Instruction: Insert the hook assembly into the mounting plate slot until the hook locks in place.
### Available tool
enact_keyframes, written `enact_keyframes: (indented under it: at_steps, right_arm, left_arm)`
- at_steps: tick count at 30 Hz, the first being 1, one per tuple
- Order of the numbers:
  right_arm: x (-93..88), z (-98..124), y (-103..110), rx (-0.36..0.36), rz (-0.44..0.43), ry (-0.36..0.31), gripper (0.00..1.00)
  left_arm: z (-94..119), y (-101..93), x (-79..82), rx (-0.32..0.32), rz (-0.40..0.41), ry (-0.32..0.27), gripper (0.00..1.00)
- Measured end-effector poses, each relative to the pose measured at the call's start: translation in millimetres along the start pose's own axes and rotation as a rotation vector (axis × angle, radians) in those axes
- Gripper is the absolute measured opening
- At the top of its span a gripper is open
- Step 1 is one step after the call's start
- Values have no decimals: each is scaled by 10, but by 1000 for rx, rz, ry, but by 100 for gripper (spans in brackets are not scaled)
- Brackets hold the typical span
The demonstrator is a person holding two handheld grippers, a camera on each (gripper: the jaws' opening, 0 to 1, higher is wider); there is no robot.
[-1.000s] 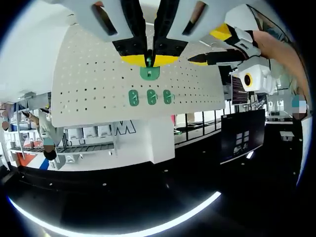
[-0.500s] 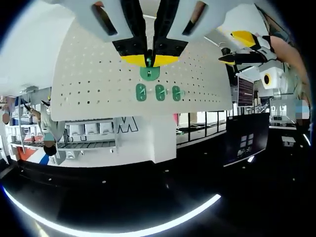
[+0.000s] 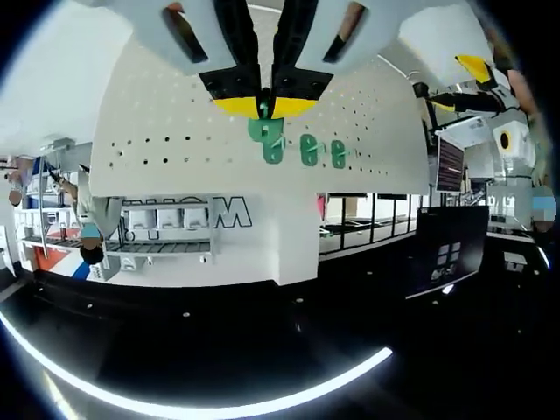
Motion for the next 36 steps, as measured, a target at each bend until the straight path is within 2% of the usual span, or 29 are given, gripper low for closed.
enact_keyframes:
  at_steps: [3, 7, 17, 36]
  right_arm:
    - [22, -56, -54, -10, 2, -8, 1]
    - [28, -148, -95, -16, 4, -15, 1]
    - [84, -355, -154, -11, 26, -32, 1]
    - [108, -554, -247, -37, 82, -40, 1]
  left_arm:
    - [21, 38, 6, 25, 23, 0, 81]
    - [46, 45, 33, 32, 8, -8, 81]
    - [192, 77, -37, 58, 9, 17, 81]
    - [318, 94, -22, 95, 11, 25, 79]
Point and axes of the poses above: the point that each gripper's makers call its tool centre point, and the gripper's own axes: z roughly backward along the fingers, y roughly to its left, x roughly out of its top, the point moved 5 cm from there along z, roughly backward along the fingers, and after that the axes turned 11 degrees about -z, right-handed, at the moved point
